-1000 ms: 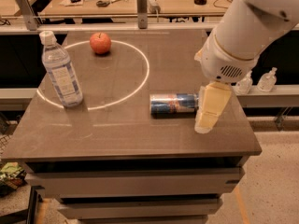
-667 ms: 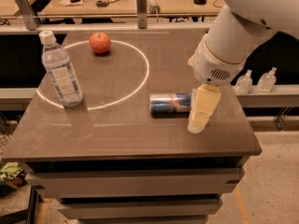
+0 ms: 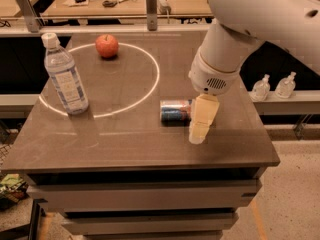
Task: Place redbull can upright
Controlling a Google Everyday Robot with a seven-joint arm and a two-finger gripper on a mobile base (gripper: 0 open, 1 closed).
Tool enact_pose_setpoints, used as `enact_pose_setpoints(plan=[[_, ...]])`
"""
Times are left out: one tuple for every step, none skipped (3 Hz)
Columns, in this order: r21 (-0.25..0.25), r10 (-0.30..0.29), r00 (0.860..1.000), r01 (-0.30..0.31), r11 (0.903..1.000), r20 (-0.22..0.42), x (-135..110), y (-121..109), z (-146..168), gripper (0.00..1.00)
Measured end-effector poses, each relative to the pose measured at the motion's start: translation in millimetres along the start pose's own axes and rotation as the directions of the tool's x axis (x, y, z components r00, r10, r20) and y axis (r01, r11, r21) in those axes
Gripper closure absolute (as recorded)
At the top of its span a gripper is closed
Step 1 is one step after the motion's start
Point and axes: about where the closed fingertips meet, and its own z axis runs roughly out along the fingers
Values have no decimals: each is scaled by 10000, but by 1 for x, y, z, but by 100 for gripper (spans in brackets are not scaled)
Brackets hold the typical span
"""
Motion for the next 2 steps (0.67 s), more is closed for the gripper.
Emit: enact_pose_setpoints(plan=[[-129,-205,9997,203,9997,-164,-8,-7,9,0],[-255,-284,9993,278,9993,-234,-12,-9,17,0]])
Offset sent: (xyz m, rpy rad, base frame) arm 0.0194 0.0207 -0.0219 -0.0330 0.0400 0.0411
